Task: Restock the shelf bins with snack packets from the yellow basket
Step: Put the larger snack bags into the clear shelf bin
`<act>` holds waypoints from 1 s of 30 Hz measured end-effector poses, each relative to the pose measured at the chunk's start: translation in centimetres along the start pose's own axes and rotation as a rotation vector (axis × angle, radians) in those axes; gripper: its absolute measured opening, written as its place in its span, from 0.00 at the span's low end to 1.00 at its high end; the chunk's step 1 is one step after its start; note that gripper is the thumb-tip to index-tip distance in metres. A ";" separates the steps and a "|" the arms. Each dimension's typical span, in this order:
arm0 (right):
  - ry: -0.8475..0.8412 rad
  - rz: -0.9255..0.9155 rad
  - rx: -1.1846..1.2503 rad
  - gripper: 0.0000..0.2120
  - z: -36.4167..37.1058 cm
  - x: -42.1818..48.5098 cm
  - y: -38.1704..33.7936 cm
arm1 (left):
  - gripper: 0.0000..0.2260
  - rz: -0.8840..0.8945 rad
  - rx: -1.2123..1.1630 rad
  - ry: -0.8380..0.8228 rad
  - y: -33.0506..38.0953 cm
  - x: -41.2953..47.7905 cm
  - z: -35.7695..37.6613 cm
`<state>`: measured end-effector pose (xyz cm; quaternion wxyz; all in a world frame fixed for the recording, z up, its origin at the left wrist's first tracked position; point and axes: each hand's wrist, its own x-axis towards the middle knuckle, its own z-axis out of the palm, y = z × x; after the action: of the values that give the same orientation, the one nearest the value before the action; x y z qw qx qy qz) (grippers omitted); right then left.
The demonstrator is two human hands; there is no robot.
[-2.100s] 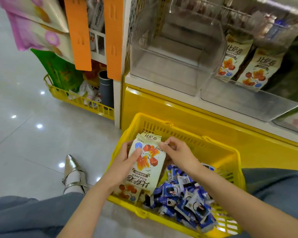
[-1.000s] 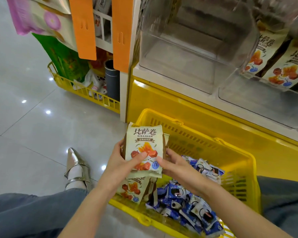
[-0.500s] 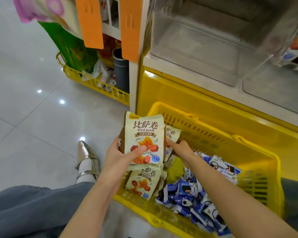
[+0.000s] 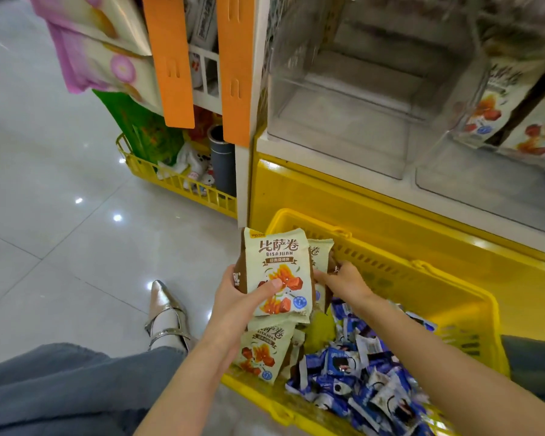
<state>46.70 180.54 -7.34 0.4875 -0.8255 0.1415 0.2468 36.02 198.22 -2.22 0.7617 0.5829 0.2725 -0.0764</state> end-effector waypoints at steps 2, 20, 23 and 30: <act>-0.023 -0.028 0.014 0.20 -2.1 -1.5 -0.3 | 0.26 0.024 0.008 -0.011 0.3 -0.4 0.8; 0.441 -0.555 -0.044 0.23 -23.8 -15.2 -9.9 | 0.24 0.547 0.317 -0.141 11.1 -3.5 9.9; 0.619 -0.677 -0.018 0.23 -25.8 -15.3 -11.5 | 0.24 0.619 0.357 -0.146 12.5 -3.1 11.2; 0.823 -0.673 -0.021 0.27 -27.4 -11.4 -14.0 | 0.29 0.678 0.366 -0.120 13.9 -1.1 13.7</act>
<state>51.13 163.22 20.22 0.4355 -0.8587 0.0459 -0.2660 45.64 189.58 12.47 0.6415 0.7608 0.0014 0.0985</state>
